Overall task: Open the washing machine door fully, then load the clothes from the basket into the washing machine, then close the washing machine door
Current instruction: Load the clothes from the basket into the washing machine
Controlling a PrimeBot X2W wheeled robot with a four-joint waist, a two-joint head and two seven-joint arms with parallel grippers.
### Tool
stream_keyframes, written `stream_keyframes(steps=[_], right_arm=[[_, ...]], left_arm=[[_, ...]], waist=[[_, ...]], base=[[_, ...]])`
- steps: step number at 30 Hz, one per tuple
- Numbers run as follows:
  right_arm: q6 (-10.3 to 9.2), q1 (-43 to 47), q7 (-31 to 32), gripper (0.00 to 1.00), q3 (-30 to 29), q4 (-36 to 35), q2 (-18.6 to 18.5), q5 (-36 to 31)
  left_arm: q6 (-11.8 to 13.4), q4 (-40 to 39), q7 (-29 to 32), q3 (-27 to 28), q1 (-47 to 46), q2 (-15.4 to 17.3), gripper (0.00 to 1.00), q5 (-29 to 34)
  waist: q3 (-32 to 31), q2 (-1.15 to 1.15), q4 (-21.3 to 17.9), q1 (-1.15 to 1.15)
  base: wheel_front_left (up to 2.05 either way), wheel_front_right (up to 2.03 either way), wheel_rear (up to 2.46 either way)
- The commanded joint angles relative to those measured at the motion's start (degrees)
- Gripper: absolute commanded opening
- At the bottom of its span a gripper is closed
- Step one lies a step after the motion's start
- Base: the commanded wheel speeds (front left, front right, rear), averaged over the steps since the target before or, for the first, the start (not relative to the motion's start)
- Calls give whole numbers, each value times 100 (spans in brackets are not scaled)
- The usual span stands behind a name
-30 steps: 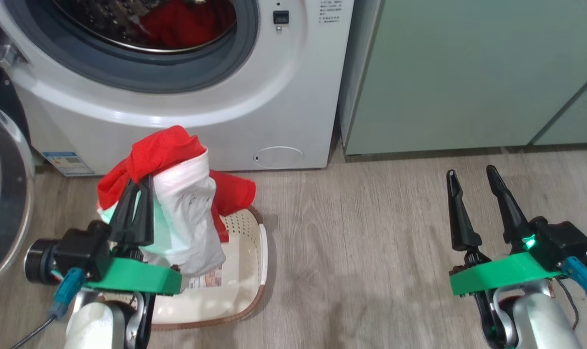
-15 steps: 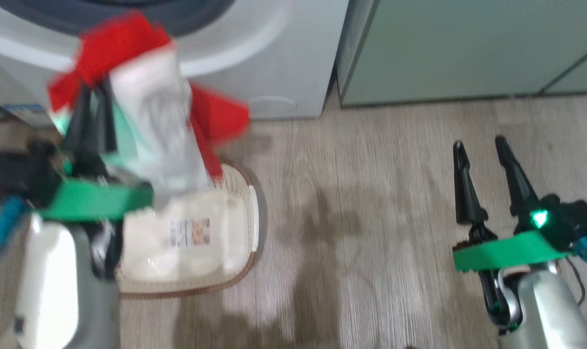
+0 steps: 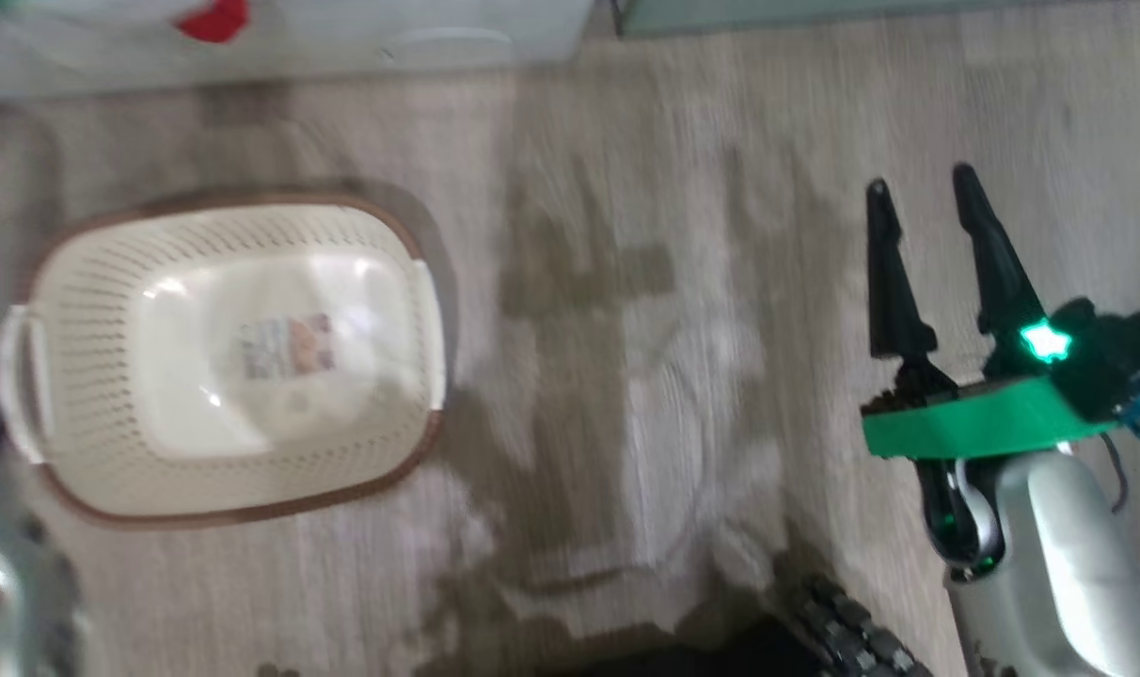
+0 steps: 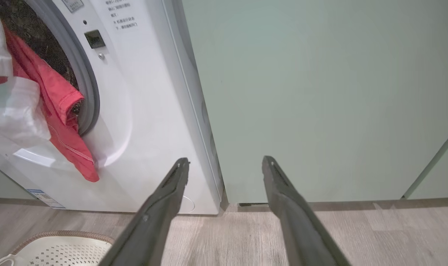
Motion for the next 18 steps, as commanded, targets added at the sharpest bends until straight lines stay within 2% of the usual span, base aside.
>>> stream_keyframes(steps=[1, 6, 11, 18], right_arm=[[0, -47, -37, 100, 180, -195, -25, 50], [0, -186, -37, 100, 248, -212, -25, 279], [0, -280, -37, 100, 403, -189, -25, 460], [0, -437, -37, 100, 763, -133, -25, 812]], left_arm=[[4, -28, -25, 92, -316, 391, 0, 13], [-7, 867, -25, -231, -1516, 1037, 0, -118], [-8, 1726, 52, -888, -2756, 1612, 0, -256], [-9, 2805, 373, -1712, -4328, 2114, 0, -362]], waist=[[442, 0, -344, -1], [865, 0, -651, -1], [1206, 0, -932, -1], [1528, 0, -1356, -1]], base=[[0, 0, 0], [0, 0, 0], [0, 0, 0], [0, 0, 0]])
